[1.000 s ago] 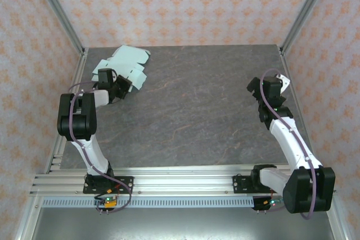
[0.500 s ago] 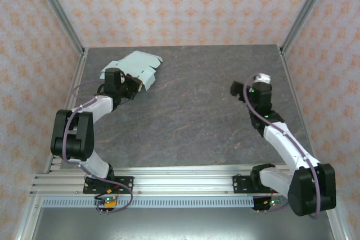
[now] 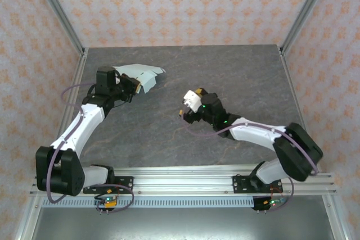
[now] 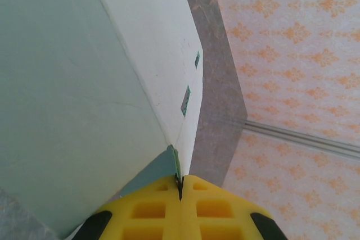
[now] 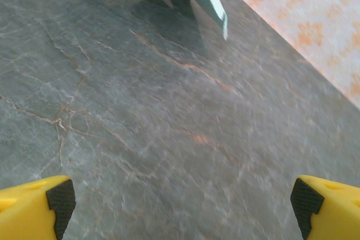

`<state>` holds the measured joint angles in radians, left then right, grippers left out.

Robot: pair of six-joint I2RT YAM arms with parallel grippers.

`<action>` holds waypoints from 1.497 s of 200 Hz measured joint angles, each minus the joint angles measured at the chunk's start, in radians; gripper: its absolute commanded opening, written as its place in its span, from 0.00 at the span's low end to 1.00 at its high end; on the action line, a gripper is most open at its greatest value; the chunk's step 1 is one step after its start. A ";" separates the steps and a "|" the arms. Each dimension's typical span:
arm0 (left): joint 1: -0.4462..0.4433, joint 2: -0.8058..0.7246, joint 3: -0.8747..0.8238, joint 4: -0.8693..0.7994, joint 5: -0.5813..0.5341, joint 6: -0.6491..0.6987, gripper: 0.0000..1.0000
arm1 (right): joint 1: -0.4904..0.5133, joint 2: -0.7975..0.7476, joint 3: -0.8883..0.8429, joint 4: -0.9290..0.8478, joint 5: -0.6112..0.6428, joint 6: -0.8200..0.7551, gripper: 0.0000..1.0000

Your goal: Fold the paper box

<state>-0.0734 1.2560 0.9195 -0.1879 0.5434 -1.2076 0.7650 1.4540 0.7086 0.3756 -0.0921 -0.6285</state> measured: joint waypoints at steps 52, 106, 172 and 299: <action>-0.006 -0.058 0.000 -0.071 0.000 -0.046 0.00 | 0.081 0.169 0.162 0.182 0.043 -0.117 0.98; -0.019 -0.058 0.000 -0.089 0.004 -0.087 0.00 | 0.097 0.300 0.273 0.248 -0.039 -0.163 0.96; -0.019 -0.059 0.000 -0.090 0.011 -0.116 0.00 | 0.157 0.472 0.348 0.335 0.031 -0.222 0.93; -0.025 -0.090 0.013 -0.109 0.038 -0.161 0.70 | 0.160 0.541 0.417 0.486 0.144 -0.259 0.06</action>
<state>-0.0986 1.1660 0.9325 -0.2974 0.5812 -1.3685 0.9249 1.9953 1.1255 0.8619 0.0521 -0.8871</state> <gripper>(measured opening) 0.477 0.097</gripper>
